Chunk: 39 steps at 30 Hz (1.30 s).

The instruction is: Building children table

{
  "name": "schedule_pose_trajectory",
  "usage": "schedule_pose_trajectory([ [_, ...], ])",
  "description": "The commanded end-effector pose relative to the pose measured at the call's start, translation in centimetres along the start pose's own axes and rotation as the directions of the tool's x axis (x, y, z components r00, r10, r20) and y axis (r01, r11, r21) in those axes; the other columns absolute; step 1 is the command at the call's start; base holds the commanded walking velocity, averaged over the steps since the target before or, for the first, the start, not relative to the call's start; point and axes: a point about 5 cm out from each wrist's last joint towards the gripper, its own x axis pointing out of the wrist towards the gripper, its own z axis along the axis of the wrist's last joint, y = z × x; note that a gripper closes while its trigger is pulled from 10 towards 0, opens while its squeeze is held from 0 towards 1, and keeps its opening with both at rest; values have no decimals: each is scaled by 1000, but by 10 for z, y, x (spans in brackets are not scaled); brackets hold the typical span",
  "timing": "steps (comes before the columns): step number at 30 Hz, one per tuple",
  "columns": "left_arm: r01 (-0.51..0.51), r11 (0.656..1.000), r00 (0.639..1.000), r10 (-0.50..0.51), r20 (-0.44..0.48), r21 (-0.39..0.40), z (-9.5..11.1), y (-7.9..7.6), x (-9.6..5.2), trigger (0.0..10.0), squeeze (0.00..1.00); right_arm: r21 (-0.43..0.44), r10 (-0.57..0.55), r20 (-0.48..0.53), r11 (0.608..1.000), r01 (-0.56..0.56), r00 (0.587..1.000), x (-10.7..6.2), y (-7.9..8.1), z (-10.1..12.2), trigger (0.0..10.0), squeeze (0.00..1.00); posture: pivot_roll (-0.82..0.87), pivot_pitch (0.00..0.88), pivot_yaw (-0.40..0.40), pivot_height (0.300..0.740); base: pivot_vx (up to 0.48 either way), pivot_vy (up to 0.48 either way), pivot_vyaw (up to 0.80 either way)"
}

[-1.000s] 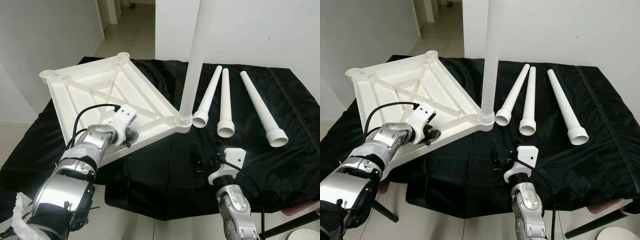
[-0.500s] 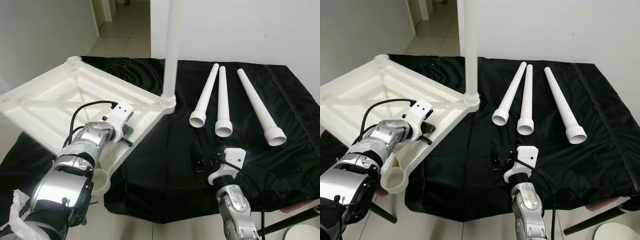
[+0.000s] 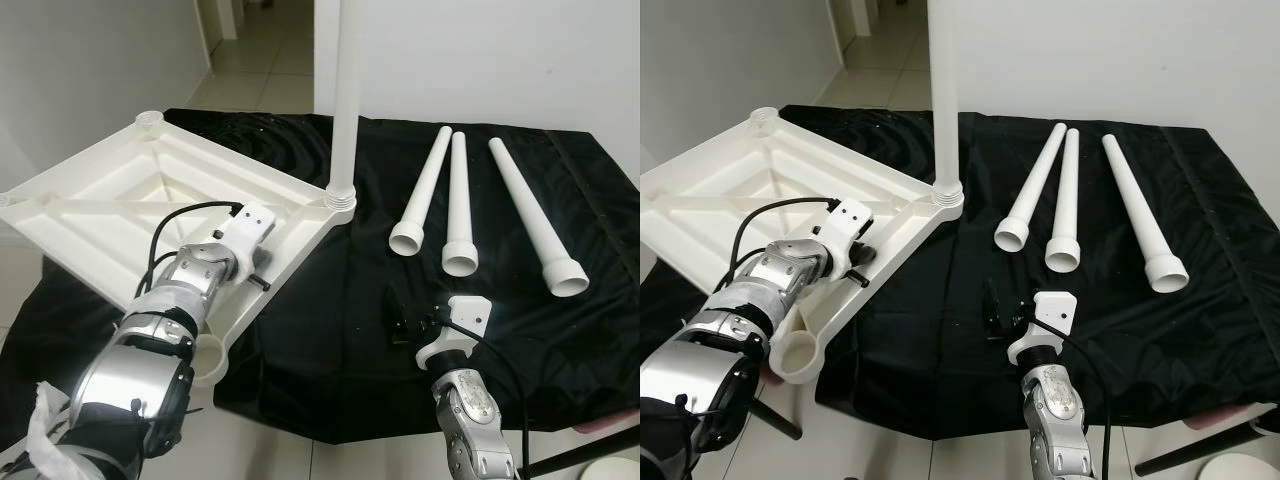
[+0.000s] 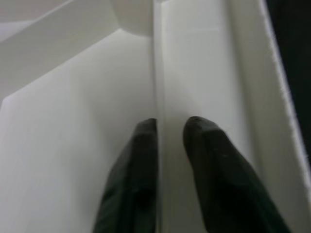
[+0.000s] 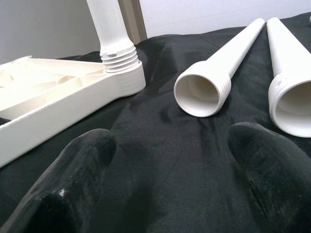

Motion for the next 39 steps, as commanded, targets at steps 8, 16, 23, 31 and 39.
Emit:
schedule_pose_trajectory([
  [8, -85, 996, 986, 85, 144, -5, 21, 6, -5, 10000, 0, 3, -3, -7, 1000, 3, 1000, 0, 1, -4, 10000, 0, -7, 21, 71, 740, 0, 0, 0],
  [16, -130, 991, 942, 134, 307, -33, 31, 25, -26, 10000, 0, 4, -3, -4, 1000, 3, 1000, 0, 2, -4, 10000, 0, -6, 20, 70, 740, 0, 0, 0],
  [23, -256, 966, 893, 217, 394, 47, 18, 48, -56, 10000, 0, 3, -17, 4, 1000, 17, 1000, -2, 0, -3, 10000, 0, -7, 20, 68, 740, 0, 0, 0],
  [31, -304, 933, 911, 225, 347, 194, -5, 57, -79, 10000, 0, -48, -72, 71, 996, 75, 995, 6, -11, 13, 10000, 0, 7, 9, 33, 740, 0, 0, 0],
  [39, -291, 914, 945, 229, 233, 281, -24, 63, -96, 10000, 0, -72, -33, 63, 997, 37, 997, 8, -16, 16, 10000, 0, 28, 4, 4, 740, 0, 0, 0],
])
